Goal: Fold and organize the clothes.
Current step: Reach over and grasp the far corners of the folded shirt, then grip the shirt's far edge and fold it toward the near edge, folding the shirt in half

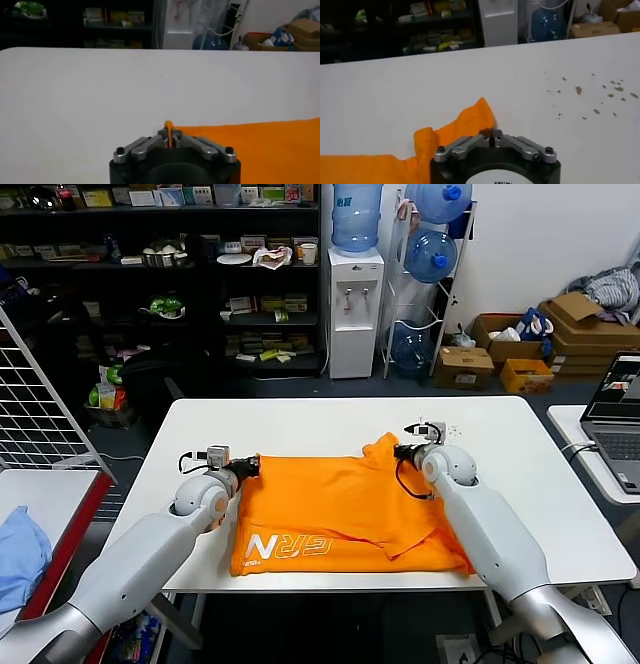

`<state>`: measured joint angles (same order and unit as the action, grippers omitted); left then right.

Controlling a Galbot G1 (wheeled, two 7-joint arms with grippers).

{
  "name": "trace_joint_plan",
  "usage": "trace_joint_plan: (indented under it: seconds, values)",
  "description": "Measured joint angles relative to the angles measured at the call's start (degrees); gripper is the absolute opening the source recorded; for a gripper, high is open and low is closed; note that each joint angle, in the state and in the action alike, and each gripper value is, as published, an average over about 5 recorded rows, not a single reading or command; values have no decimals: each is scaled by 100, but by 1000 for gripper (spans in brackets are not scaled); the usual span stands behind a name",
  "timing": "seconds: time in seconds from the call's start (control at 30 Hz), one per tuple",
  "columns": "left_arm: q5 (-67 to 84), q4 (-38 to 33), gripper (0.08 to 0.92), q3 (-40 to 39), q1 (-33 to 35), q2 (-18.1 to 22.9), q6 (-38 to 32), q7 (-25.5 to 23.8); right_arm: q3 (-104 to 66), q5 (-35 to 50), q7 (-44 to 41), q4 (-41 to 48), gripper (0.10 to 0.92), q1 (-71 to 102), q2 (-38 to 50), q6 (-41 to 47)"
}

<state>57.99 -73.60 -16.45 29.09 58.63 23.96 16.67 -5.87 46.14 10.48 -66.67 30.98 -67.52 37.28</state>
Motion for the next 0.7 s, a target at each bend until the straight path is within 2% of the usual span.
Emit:
trace_joint_plan:
  seconds: [0.1, 0.37, 0.7]
  values:
    - [10, -20, 92, 28, 1, 3, 6, 27, -29, 13, -6, -75, 122, 40, 38, -66]
    - [75, -227, 92, 153, 75, -70, 13, 111, -157, 137, 37, -480, 122, 228, 220, -177]
    - [139, -943, 92, 319, 402, -397, 15, 268, -443, 515, 218, -1435, 122, 801, 650, -111]
